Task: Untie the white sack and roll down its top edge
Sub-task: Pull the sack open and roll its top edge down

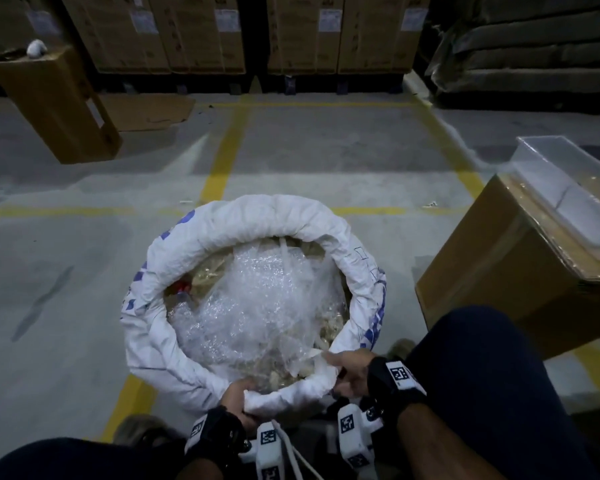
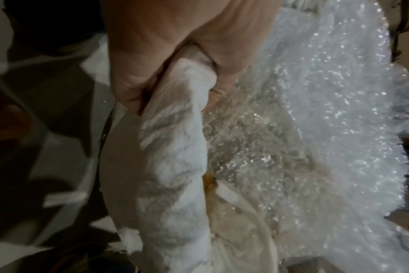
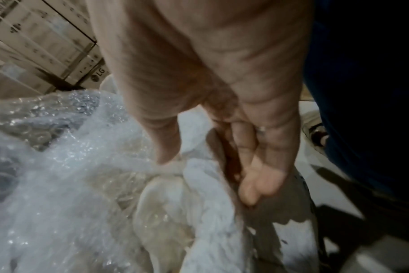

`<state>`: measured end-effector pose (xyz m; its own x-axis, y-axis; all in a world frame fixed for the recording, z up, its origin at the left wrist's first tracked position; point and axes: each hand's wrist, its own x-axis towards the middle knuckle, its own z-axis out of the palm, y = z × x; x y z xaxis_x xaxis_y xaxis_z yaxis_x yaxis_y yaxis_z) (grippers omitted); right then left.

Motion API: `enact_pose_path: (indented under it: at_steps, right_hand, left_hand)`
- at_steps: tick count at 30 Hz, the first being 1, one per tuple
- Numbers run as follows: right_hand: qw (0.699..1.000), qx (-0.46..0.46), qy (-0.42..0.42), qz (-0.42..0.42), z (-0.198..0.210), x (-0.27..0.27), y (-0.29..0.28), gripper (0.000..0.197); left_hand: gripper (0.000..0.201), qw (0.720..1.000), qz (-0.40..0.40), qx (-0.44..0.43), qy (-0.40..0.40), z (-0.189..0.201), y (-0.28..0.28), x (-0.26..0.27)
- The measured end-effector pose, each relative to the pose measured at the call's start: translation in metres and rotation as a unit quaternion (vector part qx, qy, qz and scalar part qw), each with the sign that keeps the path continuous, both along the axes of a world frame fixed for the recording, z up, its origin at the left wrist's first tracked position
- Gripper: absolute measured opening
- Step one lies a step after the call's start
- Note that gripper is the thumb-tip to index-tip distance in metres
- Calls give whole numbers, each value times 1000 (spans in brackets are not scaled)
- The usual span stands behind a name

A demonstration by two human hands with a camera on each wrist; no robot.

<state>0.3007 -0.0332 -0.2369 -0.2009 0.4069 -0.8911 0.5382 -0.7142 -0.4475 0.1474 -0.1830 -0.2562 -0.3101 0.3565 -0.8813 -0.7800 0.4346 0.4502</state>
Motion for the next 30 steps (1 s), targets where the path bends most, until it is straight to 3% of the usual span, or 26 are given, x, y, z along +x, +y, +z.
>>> enact_pose_path:
  at_steps: [1, 3, 6, 13, 16, 18, 20, 22, 26, 28, 30]
  right_hand:
    - [999, 34, -21, 10, -2, -1, 2, 70]
    - [984, 123, -110, 66, 1, 2, 3, 86]
    - [941, 238, -208, 124, 4, 7, -2, 79]
    - [939, 264, -198, 99, -3, 4, -8, 62]
    - [953, 242, -168, 65, -3, 7, -7, 62]
    - [958, 235, -158, 40, -4, 9, -6, 52]
    - [958, 241, -158, 15, -2, 10, -6, 42]
    - [958, 244, -153, 0, -1, 12, -5, 39]
    - [959, 245, -137, -30, -1, 18, -2, 37]
    - [959, 246, -130, -52, -2, 21, 0, 37]
    - [958, 251, -117, -72, -4, 22, 0, 38]
  left_hand:
    - [19, 1000, -17, -10, -3, -4, -2, -3]
    - [15, 998, -49, -33, 4, -9, -5, -6]
    - [11, 993, -102, -55, 35, -14, -7, -9]
    - [13, 961, -229, -101, 120, 3, -15, -15]
    - [19, 930, -297, -138, 168, 25, -16, -17]
    - [30, 904, -339, -151, 214, 50, -8, -13]
    - [41, 840, -414, -144, 320, 85, 7, 0]
    - [47, 736, -489, -138, 446, 118, 29, 18]
    - [26, 571, -548, -51, 609, 151, 98, 51]
    - [22, 457, -583, 5, 672, 149, 138, 63]
    - [36, 279, -644, 27, 712, 137, 176, 69]
